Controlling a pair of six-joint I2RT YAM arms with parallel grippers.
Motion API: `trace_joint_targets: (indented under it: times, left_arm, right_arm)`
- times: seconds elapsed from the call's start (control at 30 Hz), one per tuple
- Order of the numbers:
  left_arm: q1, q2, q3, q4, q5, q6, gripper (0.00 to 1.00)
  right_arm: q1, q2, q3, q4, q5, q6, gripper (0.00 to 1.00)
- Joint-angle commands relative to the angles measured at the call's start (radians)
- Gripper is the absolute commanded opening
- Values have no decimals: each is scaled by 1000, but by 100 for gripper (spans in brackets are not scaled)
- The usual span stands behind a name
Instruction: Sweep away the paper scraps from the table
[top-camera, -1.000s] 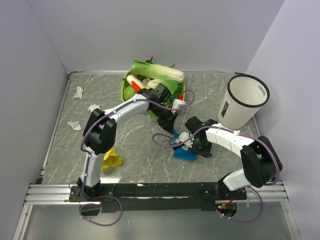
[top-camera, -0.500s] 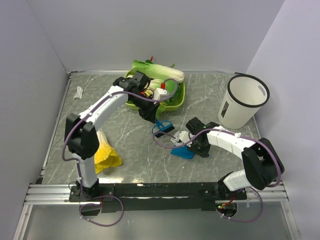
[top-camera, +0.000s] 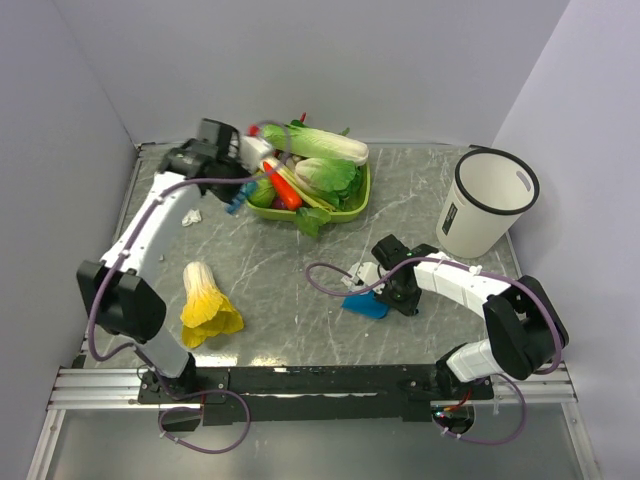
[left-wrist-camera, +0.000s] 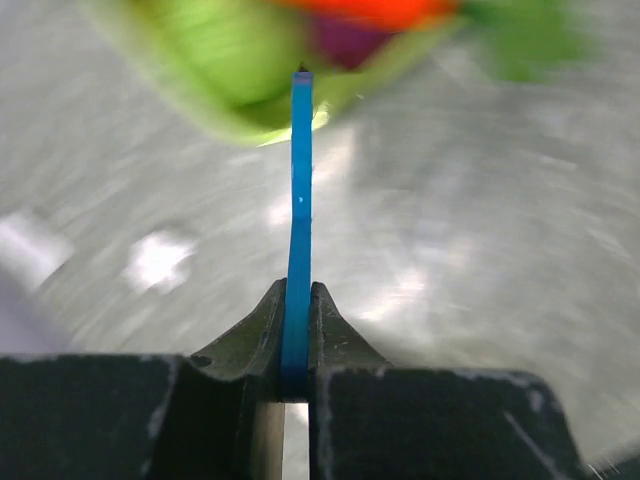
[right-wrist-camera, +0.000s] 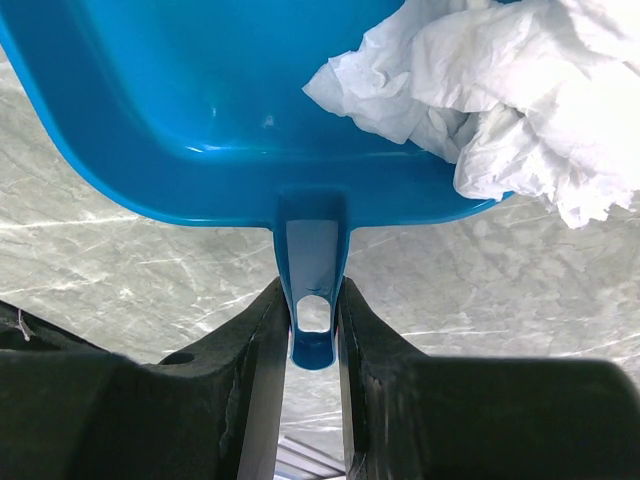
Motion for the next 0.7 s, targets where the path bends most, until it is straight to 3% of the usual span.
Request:
trace_joint_targets:
  times: [0.0, 0.13, 0.3, 0.5, 0.67]
  left_arm:
    - [142, -45, -8, 143, -306, -41, 1]
    - [208, 53, 21, 170, -470, 18, 1]
    - [285, 193, 121, 253, -527, 33, 1]
    - [348, 358, 205, 507, -656, 186, 1]
    - [394, 577, 380, 560, -705, 305, 1]
  right_arm:
    - [-6, 13, 27, -29, -10, 10, 0]
    - [-6, 44, 61, -46, -19, 12, 0]
    - [-8, 85, 116, -70, -36, 10, 0]
    - [-5, 153, 167, -70, -36, 7, 0]
    - [-5, 163, 182, -86, -43, 12, 0]
